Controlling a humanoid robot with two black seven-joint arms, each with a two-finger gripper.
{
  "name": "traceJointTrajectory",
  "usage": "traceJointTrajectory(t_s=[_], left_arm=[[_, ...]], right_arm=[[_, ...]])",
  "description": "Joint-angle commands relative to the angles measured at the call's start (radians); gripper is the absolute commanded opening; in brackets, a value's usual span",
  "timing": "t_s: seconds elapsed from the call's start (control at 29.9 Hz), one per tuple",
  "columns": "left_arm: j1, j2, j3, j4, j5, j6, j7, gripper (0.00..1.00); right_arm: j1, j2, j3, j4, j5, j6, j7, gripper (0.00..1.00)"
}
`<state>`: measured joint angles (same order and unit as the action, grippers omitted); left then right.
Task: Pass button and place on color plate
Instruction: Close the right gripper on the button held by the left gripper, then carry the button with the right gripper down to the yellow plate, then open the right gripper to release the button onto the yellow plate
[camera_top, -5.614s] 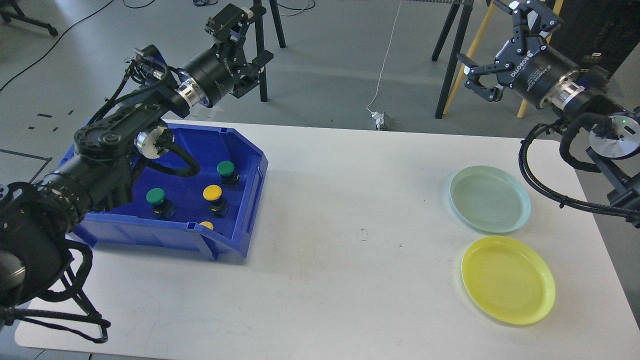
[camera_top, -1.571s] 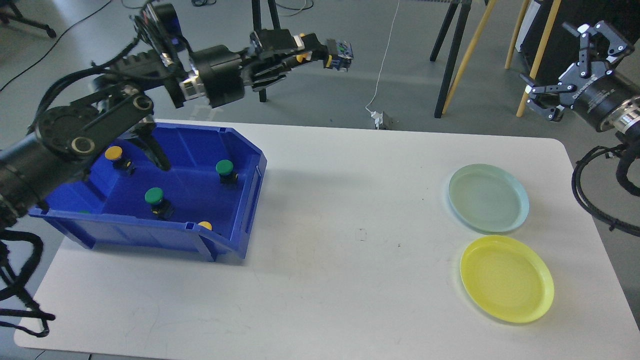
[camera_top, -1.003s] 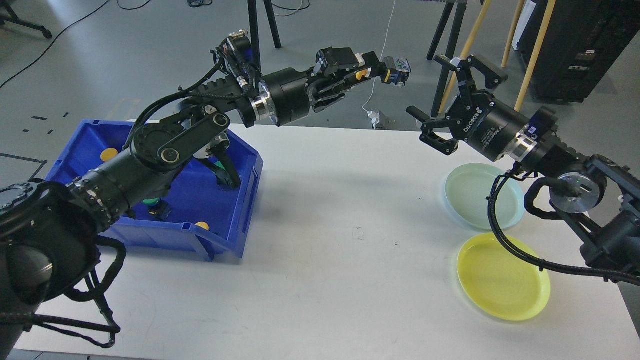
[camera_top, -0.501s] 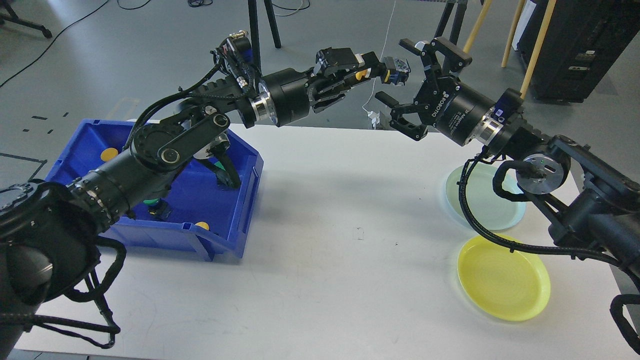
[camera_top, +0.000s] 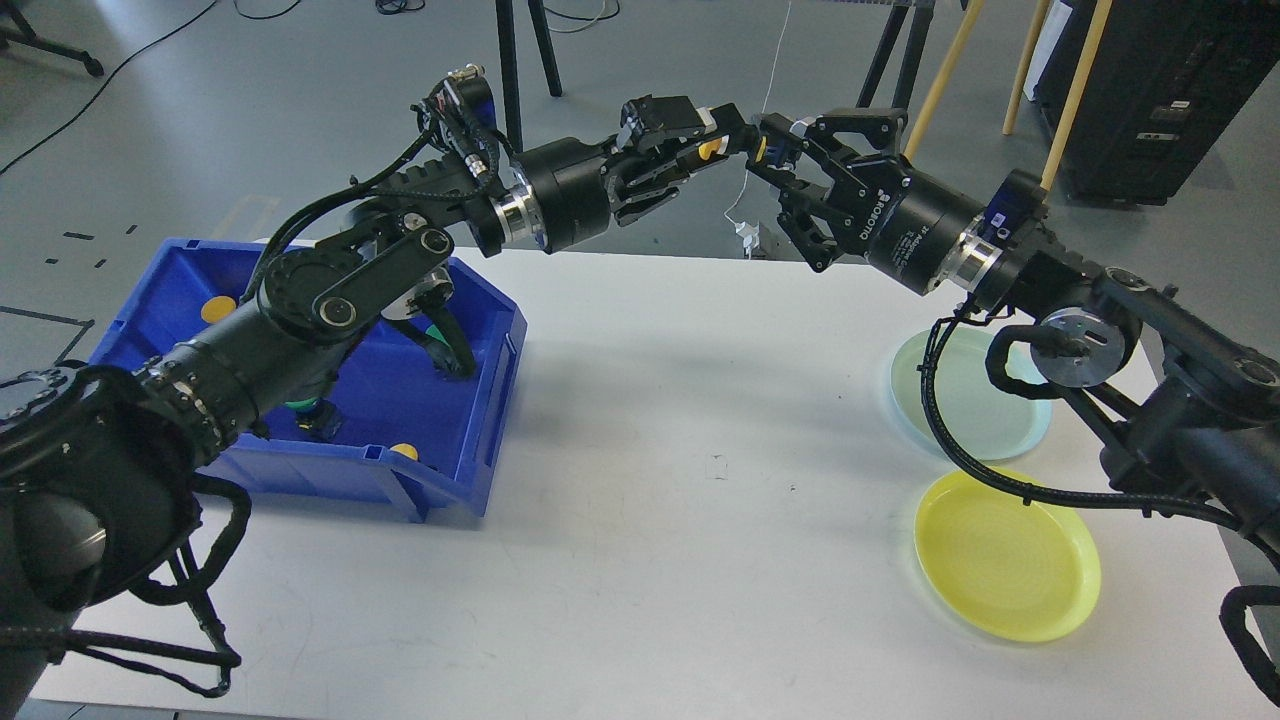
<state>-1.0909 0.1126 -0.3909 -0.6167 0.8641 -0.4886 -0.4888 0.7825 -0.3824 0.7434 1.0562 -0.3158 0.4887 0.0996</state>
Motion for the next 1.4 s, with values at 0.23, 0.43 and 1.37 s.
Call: traceJointTrajectory(t_s=[0.23,0.43,1.37], left_arm=[[0.006,-0.001,-0.003,0.0,-0.077,0.0,0.0,0.87],[0.023,0.01,-0.003,0.0,-0.138,0.0,0.0,0.98],[-0.113,0.631,0.167,-0.38,0.887,0.0,0.0,0.99]], right_arm=[[-0.002,-0.012,0.043,0.004,0.009,0.0,0.002,0.0],[-0.118,-0.05,0.151,0.028,0.058,-0.074,0.005,0.0],[-1.177,0.01,0.507,0.556,0.552,-0.564,-0.003,1.0]])
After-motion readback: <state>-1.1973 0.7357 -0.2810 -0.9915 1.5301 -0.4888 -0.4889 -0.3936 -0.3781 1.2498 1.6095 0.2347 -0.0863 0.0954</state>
